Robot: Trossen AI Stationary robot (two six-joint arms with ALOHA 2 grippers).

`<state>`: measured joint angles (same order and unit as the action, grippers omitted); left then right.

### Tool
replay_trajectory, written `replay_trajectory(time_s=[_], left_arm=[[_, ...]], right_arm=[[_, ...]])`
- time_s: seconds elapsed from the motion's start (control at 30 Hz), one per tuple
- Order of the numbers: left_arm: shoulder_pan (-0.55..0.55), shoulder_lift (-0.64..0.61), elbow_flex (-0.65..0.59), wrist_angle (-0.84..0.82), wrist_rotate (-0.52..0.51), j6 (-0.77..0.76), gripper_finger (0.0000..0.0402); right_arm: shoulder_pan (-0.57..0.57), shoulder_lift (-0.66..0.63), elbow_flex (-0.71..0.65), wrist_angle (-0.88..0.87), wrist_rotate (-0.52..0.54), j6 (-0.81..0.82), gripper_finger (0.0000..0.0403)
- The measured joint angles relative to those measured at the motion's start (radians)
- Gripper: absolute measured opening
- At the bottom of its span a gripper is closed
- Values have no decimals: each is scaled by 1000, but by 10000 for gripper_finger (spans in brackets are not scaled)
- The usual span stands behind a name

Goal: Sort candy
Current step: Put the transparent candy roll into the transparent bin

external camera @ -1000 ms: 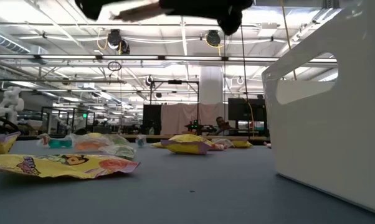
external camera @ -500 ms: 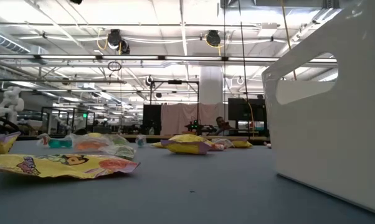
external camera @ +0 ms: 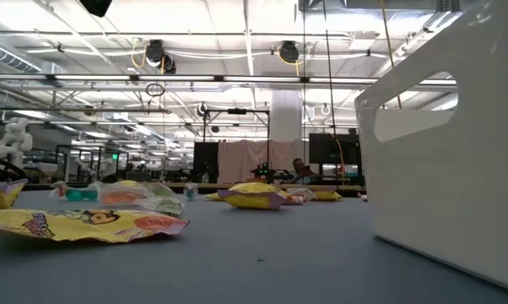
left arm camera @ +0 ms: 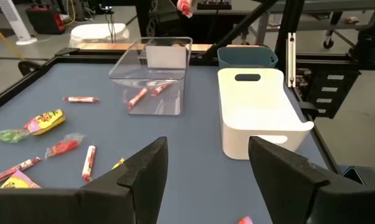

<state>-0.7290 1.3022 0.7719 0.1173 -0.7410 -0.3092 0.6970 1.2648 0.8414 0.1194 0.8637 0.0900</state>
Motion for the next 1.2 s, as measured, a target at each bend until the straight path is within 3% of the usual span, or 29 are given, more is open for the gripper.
replay_trajectory(time_s=[0.23,0.37,0.77,1.2], left_arm=[[1,0,0,0,-26,0,228],[1,0,0,0,-26,1,228],[1,1,-1,-7,-27,1,228],[1,1,-1,-7,-27,1,228]], right_arm=[[-34,5,-117,415,-61,-157,38],[-49,5,-132,545,-82,-234,38],[-49,5,-132,595,-94,-282,38],[-49,6,-133,580,-383,-463,39]])
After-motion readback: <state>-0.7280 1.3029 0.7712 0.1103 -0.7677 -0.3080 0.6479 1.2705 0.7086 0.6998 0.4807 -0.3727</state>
